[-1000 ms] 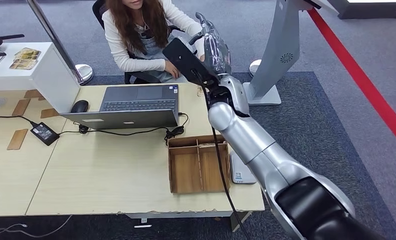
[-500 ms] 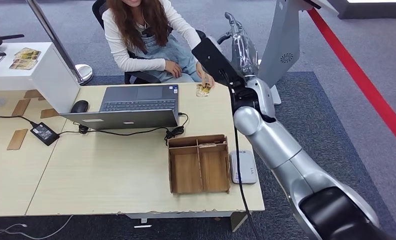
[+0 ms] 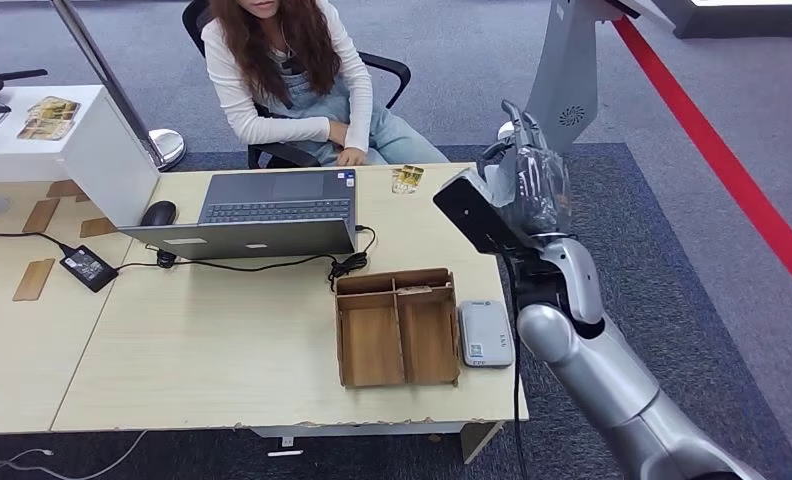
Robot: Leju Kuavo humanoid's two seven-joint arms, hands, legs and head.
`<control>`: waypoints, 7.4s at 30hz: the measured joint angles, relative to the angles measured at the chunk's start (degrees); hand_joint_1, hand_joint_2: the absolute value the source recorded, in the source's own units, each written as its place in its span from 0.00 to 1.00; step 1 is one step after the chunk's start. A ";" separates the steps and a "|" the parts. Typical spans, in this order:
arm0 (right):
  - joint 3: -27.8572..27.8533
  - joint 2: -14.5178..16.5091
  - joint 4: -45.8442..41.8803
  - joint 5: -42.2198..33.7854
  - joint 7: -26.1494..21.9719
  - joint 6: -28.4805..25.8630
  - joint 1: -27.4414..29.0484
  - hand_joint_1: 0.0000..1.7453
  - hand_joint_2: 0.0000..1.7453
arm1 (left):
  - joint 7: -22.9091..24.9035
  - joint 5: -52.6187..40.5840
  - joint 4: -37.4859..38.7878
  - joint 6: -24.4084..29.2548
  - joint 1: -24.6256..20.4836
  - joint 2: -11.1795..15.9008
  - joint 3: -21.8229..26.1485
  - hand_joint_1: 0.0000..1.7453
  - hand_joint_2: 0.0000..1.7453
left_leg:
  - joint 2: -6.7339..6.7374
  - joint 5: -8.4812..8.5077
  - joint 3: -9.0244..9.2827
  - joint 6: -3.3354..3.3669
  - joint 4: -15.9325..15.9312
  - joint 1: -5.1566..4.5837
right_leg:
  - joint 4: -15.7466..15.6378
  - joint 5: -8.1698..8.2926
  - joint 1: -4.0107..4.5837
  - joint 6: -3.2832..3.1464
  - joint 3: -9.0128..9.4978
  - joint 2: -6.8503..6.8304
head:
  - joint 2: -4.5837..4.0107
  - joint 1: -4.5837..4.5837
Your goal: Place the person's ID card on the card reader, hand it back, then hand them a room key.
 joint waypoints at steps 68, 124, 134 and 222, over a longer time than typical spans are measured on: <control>10.66 -0.45 -14.93 19.78 4.29 6.30 16.45 0.00 1.00 | -6.39 -2.56 -0.03 0.22 -0.91 -1.50 -3.88 0.00 0.00 | -0.01 -0.01 -0.12 0.01 -0.01 0.02 | 0.01 -0.03 0.00 0.01 0.03 -0.04 | -0.01 -0.01; 15.10 -0.94 2.25 47.07 7.50 12.01 7.60 1.00 1.00 | -6.61 -3.04 -0.03 -0.15 -0.92 -1.47 -5.35 0.00 0.00 | -0.01 -0.02 -0.12 0.01 -0.01 0.01 | 0.00 -0.03 -0.01 0.01 0.02 -0.04 | -0.01 -0.01; 14.45 -1.99 2.52 46.91 8.12 12.35 7.46 1.00 1.00 | -6.14 -2.84 -0.03 -0.15 -0.90 -1.47 -5.35 0.00 0.00 | -0.01 -0.01 -0.11 0.01 -0.01 0.01 | 0.00 -0.03 0.00 0.01 0.02 -0.04 | -0.02 -0.01; 18.18 1.56 8.31 42.65 7.49 20.11 6.40 0.00 1.00 | -5.94 -2.34 -0.03 -0.28 -0.97 -1.72 -5.37 0.00 0.00 | -0.01 -0.01 -0.11 0.01 -0.01 0.01 | 0.01 -0.03 0.00 0.01 0.02 -0.04 | -0.01 -0.01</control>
